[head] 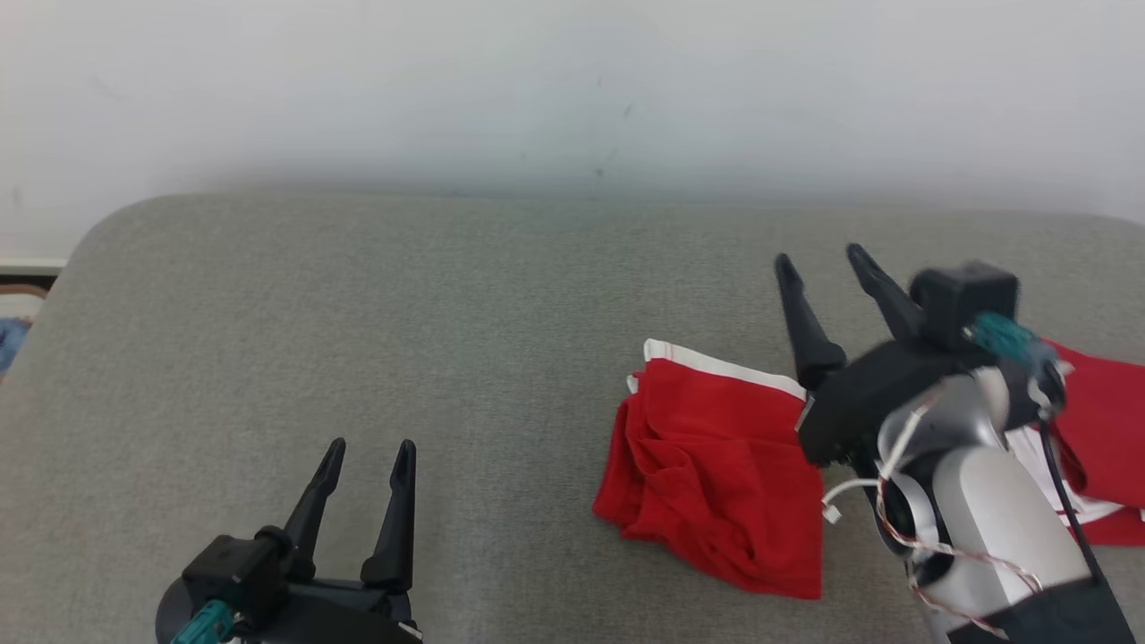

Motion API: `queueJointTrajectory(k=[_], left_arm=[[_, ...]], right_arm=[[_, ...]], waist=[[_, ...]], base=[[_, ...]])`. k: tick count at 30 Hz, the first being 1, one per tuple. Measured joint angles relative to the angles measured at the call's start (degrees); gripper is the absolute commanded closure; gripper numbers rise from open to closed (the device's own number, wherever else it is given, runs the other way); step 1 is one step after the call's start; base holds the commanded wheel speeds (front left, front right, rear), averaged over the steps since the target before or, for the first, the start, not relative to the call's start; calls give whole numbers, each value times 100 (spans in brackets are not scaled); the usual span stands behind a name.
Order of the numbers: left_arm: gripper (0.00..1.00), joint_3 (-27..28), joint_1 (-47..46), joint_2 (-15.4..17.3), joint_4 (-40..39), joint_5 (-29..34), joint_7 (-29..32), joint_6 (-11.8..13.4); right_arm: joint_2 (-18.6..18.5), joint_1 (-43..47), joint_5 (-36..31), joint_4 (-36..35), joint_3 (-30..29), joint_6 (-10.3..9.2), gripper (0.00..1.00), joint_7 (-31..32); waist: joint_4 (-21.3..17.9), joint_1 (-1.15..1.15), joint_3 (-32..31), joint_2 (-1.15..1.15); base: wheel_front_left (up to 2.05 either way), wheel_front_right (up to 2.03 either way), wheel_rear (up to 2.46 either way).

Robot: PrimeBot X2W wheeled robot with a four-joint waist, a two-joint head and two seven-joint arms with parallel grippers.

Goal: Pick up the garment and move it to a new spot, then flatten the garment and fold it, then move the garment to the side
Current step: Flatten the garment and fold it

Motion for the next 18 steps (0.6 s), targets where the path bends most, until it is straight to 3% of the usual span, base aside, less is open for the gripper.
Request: queueJointTrajectory(k=[9, 18], left_arm=[[0, 54, 132, 108, -198, 219, -13, 7], [0, 399, 336, 176, -383, 236, -65, 51]], right_arm=[[123, 1493, -267, -455, -1016, -1, 0, -1337], [200, 1906, -304, -523, -1018, -1, 0, -2083]], waist=[[-437, 0, -146, 0], [-901, 0, -210, 0]], base=[[0, 0, 0], [0, 0, 0]])
